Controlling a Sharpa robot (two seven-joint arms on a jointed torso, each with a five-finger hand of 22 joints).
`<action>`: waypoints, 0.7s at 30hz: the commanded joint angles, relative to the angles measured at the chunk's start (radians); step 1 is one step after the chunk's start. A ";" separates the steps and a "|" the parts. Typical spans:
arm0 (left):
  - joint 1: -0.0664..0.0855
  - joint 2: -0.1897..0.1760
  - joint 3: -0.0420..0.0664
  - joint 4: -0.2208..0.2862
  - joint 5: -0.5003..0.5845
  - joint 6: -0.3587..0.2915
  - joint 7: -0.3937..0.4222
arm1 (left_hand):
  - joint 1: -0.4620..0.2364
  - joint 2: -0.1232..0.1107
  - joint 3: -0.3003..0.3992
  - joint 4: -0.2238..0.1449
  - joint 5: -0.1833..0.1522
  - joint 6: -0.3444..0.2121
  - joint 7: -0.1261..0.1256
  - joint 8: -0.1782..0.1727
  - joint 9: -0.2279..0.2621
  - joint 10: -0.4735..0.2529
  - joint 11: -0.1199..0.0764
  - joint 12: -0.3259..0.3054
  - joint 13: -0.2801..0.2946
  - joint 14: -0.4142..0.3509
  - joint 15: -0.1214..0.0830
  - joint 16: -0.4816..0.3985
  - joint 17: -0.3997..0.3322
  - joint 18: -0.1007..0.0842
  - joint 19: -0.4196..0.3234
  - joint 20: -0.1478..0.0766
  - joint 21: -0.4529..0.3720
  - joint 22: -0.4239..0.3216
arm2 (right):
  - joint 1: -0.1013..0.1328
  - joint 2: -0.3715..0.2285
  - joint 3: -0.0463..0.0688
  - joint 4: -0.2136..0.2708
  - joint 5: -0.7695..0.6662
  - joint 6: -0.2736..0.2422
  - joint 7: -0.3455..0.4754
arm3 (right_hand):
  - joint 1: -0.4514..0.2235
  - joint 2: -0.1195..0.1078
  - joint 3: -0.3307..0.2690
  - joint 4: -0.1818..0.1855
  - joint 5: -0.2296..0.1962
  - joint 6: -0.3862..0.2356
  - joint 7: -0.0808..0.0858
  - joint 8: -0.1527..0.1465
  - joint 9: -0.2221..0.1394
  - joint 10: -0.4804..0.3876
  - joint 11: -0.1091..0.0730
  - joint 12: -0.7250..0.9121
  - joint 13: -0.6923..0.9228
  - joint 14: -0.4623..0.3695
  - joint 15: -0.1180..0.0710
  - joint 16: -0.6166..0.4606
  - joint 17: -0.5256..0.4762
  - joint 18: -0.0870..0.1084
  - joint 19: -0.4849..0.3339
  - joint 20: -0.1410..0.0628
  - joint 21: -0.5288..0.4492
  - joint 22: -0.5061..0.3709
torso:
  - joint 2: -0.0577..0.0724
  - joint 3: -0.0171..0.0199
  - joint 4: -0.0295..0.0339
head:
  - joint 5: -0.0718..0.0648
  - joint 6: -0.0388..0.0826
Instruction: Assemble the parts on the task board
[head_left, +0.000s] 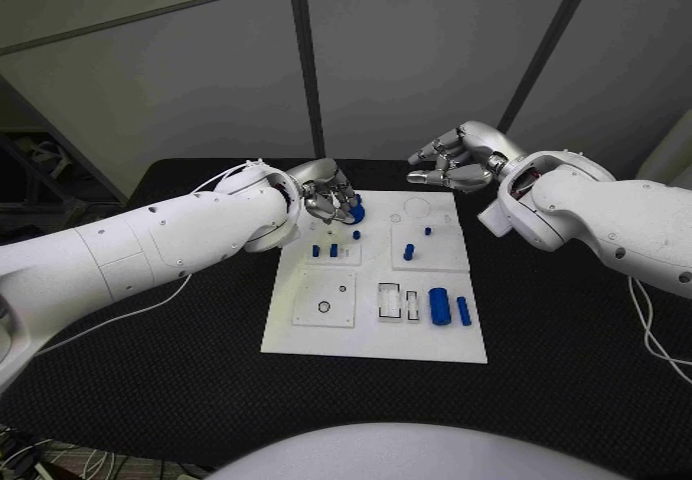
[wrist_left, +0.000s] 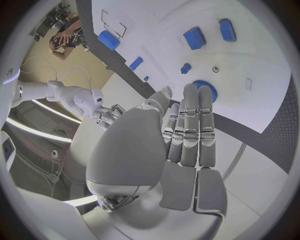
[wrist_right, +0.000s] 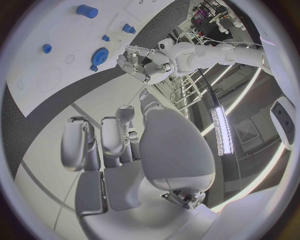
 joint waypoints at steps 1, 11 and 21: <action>0.002 0.011 -0.008 -0.012 -0.141 -0.036 0.077 | -0.017 0.002 -0.004 -0.011 0.004 0.010 -0.002 0.003 -0.031 0.011 -0.001 0.004 -0.034 0.035 -0.007 0.037 0.026 -0.011 0.028 -0.005 0.022 0.014 | 0.002 0.002 0.000 0.001 -0.001 -0.007 0.008 | -0.008 0.003 0.004 0.004 0.004 0.007 0.000 -0.003 -0.001 -0.002 -0.003 -0.001 0.000 0.015 0.001 -0.002 0.001 0.005 0.003 0.000 -0.003 0.030 | 0.000 -0.0011 -0.0006 | -0.004 0.002; 0.002 0.052 -0.031 -0.051 -0.243 0.035 0.060 | -0.048 0.014 0.003 -0.032 0.005 0.041 -0.018 0.005 -0.119 0.028 -0.016 0.009 -0.135 0.172 -0.036 0.567 0.452 -0.041 0.168 -0.034 0.281 0.212 | 0.002 0.004 0.000 0.001 -0.002 -0.005 0.008 | -0.007 0.003 0.005 0.003 0.004 0.007 0.000 -0.003 -0.001 -0.001 -0.003 0.001 0.001 0.016 0.001 -0.001 0.003 0.005 0.004 0.000 -0.001 0.032 | 0.000 -0.0009 -0.0004 | -0.005 0.003; 0.001 0.080 -0.036 -0.091 -0.272 0.105 0.046 | -0.056 0.020 0.011 -0.041 0.005 0.043 -0.022 0.005 -0.148 0.026 -0.019 0.009 -0.167 0.171 -0.042 0.642 0.505 -0.052 0.192 -0.039 0.354 0.273 | 0.002 0.007 0.000 0.000 -0.004 -0.005 0.009 | -0.007 0.003 0.005 0.003 0.004 0.007 0.000 -0.003 -0.001 -0.001 -0.003 0.001 0.001 0.016 0.001 -0.001 0.003 0.005 0.004 0.000 -0.001 0.032 | -0.001 -0.0008 0.0009 | -0.005 0.002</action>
